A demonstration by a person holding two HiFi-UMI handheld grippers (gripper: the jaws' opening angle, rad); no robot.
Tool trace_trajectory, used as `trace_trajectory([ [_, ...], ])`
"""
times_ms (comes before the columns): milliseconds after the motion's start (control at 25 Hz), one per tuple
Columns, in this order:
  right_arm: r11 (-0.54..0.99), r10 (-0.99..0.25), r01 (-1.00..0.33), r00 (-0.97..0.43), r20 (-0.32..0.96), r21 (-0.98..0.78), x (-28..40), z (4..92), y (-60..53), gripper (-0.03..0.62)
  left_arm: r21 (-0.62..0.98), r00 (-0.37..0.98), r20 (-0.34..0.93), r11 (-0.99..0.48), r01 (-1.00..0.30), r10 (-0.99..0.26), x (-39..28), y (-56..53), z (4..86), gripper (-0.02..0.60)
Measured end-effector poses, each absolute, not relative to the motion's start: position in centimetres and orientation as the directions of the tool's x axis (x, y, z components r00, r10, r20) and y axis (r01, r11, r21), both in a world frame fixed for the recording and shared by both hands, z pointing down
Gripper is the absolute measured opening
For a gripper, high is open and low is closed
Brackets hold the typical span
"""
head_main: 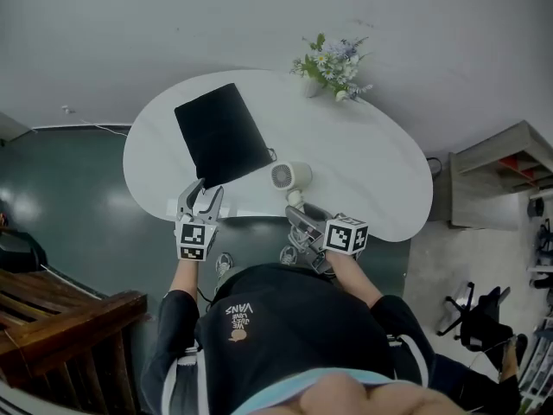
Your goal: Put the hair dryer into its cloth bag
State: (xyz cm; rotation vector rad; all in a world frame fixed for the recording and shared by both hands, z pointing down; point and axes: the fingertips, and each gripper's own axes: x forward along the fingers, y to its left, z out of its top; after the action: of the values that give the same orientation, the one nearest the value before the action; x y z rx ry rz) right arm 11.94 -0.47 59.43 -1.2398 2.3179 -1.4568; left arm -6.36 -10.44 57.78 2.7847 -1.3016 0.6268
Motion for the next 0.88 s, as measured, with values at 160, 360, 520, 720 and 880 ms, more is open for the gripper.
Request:
trace_trajectory([
  [160, 0.218, -0.662, -0.548, -0.691, 0.290, -0.808, 13.6, 59.8, -0.1, 0.207, -0.187, 0.534, 0.384, -0.629, -0.754, -0.754, -5.3, -9.6, 58.8, 0.204],
  [360, 0.246, -0.627, -0.534, -0.725, 0.287, -0.809, 15.3, 59.8, 0.5, 0.207, -0.239, 0.482, 0.446, -0.620, -0.747, -0.754, -4.5, -8.8, 60.3, 0.213],
  [520, 0.261, -0.605, -0.530, -0.741, 0.292, -0.807, 16.0, 59.8, 0.7, 0.207, -0.313, 0.433, 0.510, -0.630, -0.711, -0.743, -4.8, -9.3, 61.2, 0.212],
  [720, 0.265, -0.590, -0.533, -0.748, 0.302, -0.803, 16.1, 60.2, 1.0, 0.207, -0.397, 0.375, 0.589, -0.660, -0.638, -0.716, -5.4, -10.1, 63.3, 0.212],
  [880, 0.252, -0.588, -0.542, -0.744, 0.318, -0.802, 15.9, 60.8, 1.0, 0.207, -0.445, 0.345, 0.635, -0.692, -0.569, -0.691, -5.4, -11.2, 65.0, 0.212],
])
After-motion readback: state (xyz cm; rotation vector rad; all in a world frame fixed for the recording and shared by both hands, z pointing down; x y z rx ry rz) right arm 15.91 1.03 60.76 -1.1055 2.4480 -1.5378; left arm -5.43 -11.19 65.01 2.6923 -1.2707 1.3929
